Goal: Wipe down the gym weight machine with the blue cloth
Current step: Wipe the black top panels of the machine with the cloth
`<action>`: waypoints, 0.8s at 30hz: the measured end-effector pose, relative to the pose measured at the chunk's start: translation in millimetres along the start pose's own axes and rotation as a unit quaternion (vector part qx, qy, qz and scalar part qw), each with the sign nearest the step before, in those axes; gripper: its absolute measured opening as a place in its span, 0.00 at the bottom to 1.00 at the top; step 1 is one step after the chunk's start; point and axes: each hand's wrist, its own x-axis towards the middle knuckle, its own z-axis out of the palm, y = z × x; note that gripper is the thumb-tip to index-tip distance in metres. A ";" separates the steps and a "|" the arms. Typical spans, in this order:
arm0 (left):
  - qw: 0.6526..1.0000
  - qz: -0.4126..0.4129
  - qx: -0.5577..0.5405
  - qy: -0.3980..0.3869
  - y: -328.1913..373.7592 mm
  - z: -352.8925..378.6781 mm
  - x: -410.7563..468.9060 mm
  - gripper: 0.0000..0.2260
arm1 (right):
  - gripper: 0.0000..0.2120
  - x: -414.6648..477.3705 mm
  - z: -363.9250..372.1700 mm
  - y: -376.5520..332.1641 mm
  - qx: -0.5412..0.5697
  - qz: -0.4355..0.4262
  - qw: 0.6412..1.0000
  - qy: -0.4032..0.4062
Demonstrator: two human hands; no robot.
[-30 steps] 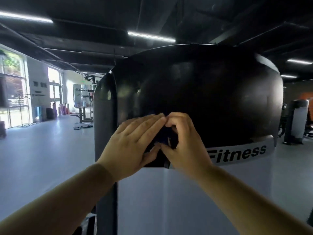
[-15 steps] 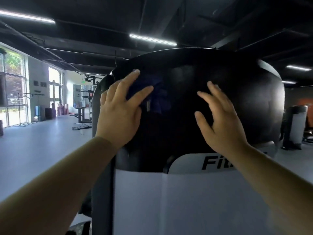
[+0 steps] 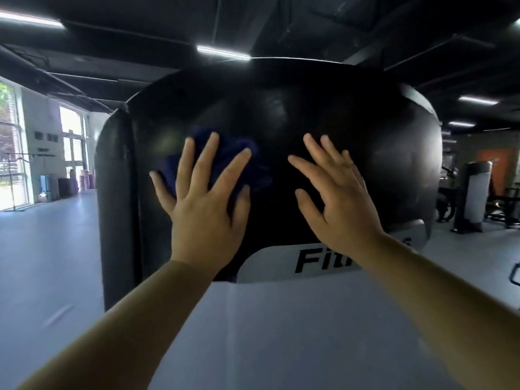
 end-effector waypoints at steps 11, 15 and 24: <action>0.943 0.275 0.174 -0.076 99.2 77.9 -49.3 0.19 | 0.24 -51.8 -23.4 139.7 0.016 0.032 0.999 0.005; 0.978 0.079 0.189 -0.030 162.5 107.8 -21.4 0.20 | 0.24 -68.9 -29.9 200.4 0.057 0.043 0.997 0.030; 0.930 0.210 0.286 -0.099 199.6 151.6 -90.9 0.22 | 0.26 -108.4 -8.4 272.1 0.171 0.067 0.983 0.003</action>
